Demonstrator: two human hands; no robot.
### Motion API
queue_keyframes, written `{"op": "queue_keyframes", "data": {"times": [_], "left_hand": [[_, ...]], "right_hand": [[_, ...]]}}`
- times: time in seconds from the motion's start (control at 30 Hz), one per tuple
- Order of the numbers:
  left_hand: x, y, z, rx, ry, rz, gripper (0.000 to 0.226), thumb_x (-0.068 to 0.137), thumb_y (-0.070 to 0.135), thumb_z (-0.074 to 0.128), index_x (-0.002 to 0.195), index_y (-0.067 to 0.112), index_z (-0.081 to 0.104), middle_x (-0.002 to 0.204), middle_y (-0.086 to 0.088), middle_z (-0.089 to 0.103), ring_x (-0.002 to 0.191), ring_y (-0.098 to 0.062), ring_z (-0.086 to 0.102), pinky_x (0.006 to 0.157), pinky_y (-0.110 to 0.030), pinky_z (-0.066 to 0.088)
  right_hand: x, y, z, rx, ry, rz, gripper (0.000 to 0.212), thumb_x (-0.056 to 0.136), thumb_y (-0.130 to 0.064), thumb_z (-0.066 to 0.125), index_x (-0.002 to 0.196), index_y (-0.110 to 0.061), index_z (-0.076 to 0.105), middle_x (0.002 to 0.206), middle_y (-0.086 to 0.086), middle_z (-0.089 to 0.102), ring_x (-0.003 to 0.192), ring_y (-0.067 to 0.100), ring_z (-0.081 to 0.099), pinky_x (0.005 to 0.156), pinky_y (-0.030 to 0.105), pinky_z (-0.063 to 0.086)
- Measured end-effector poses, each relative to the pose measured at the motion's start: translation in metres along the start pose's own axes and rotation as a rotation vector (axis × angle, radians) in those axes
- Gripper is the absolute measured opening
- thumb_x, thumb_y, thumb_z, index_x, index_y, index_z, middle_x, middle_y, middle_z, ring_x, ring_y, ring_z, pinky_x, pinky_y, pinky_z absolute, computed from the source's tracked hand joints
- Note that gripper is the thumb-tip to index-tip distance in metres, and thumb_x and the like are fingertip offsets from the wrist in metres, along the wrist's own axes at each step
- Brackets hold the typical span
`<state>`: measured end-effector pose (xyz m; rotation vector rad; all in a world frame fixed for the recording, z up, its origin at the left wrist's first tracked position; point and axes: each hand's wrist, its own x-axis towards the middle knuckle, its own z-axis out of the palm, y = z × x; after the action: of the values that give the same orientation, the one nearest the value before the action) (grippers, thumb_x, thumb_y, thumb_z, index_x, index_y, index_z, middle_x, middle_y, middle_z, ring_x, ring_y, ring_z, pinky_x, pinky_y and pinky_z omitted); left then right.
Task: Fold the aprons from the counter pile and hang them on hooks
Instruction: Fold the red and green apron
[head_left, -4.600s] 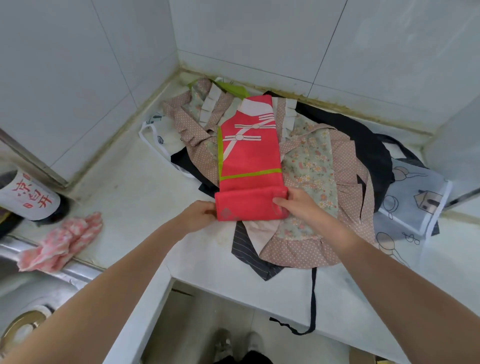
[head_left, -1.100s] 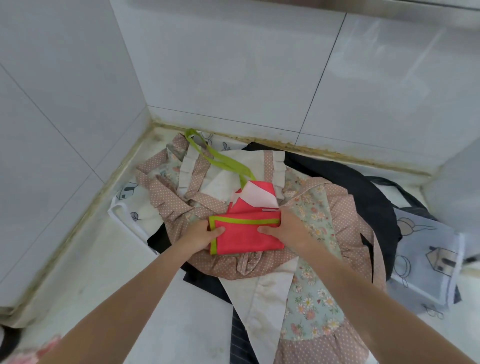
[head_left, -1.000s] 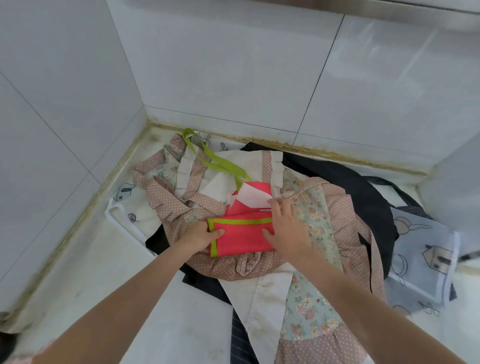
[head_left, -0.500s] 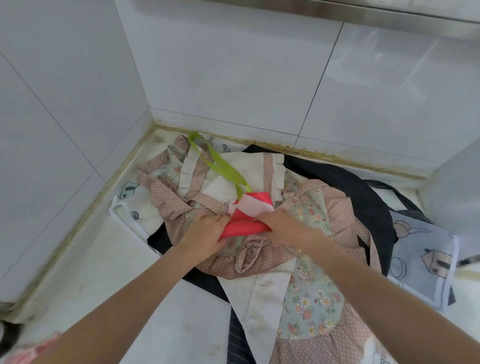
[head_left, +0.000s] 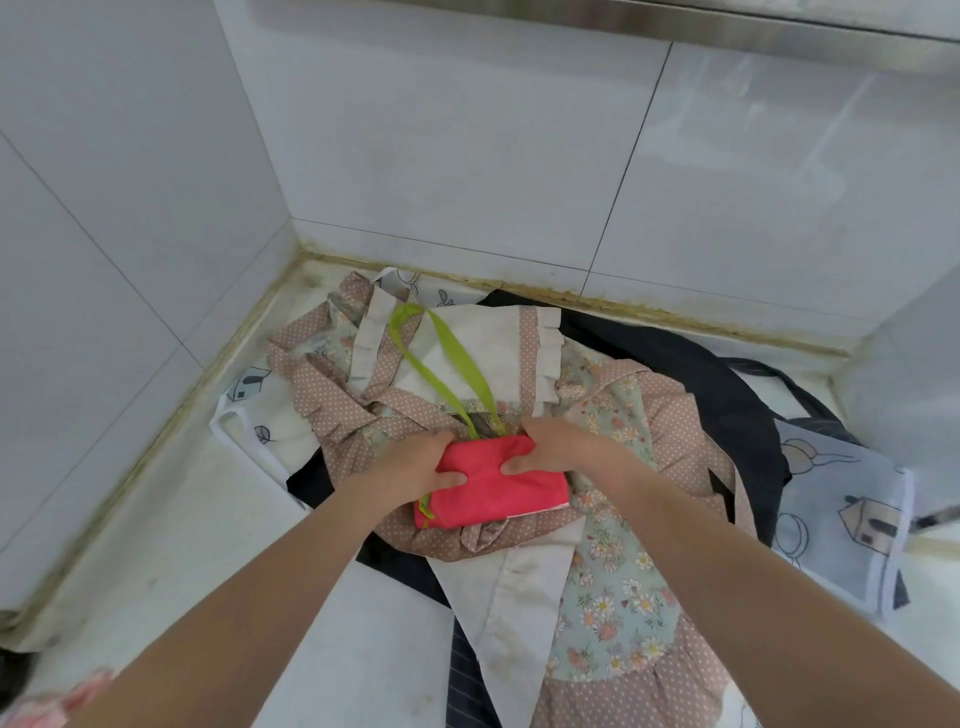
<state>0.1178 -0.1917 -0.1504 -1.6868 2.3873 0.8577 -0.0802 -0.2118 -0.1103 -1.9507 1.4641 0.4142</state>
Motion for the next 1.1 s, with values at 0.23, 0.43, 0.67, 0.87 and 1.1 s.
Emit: {"op": "queue_keyframes", "data": {"times": [0.23, 0.43, 0.67, 0.87, 1.1], "left_hand": [[-0.002, 0.000, -0.018, -0.019, -0.155, 0.137, 0.031, 0.090, 0.037, 0.060, 0.066, 0.022, 0.046, 0.066, 0.006, 0.048, 0.059, -0.005, 0.044, 0.054, -0.019, 0.029], [-0.007, 0.026, -0.055, -0.001, 0.047, 0.244, 0.031, 0.094, 0.025, 0.055, 0.123, 0.015, 0.056, 0.116, 0.000, 0.060, 0.103, -0.016, 0.057, 0.086, -0.031, 0.046], [0.009, 0.091, -0.069, 0.220, -0.131, 0.280, 0.021, 0.092, 0.019, 0.052, 0.107, 0.010, 0.063, 0.097, -0.008, 0.066, 0.096, -0.026, 0.063, 0.075, -0.018, 0.045], [0.001, 0.108, -0.090, -0.039, -0.278, 0.393, 0.037, 0.095, 0.022, 0.053, 0.132, 0.020, 0.052, 0.098, -0.003, 0.056, 0.084, -0.019, 0.054, 0.070, -0.020, 0.042], [-0.005, 0.131, -0.063, -0.156, -0.332, 0.424, 0.033, 0.092, 0.015, 0.059, 0.124, 0.009, 0.060, 0.130, -0.004, 0.056, 0.116, -0.011, 0.048, 0.101, -0.022, 0.036]], "right_hand": [[0.000, 0.000, -0.003, 0.141, -0.169, -0.021, 0.046, 0.085, -0.037, 0.068, 0.117, -0.007, 0.057, 0.119, 0.008, 0.061, 0.106, 0.026, 0.060, 0.089, 0.036, 0.050], [-0.025, -0.004, -0.032, 0.087, -0.168, -0.126, 0.022, 0.085, -0.025, 0.068, 0.102, -0.015, 0.058, 0.086, -0.009, 0.058, 0.079, 0.012, 0.056, 0.065, 0.020, 0.045], [-0.060, -0.020, -0.069, -0.257, -0.259, -0.182, 0.047, 0.083, -0.025, 0.070, 0.125, -0.007, 0.056, 0.120, 0.009, 0.059, 0.107, 0.025, 0.055, 0.087, 0.030, 0.046], [-0.098, 0.002, -0.085, -0.317, -0.190, -0.071, 0.068, 0.079, -0.043, 0.071, 0.135, -0.019, 0.043, 0.132, 0.001, 0.049, 0.117, 0.023, 0.049, 0.098, 0.038, 0.042], [-0.131, -0.001, -0.103, -0.169, -0.231, 0.022, 0.053, 0.080, -0.031, 0.074, 0.123, -0.017, 0.045, 0.100, -0.009, 0.049, 0.099, 0.014, 0.049, 0.068, 0.021, 0.042]]}}
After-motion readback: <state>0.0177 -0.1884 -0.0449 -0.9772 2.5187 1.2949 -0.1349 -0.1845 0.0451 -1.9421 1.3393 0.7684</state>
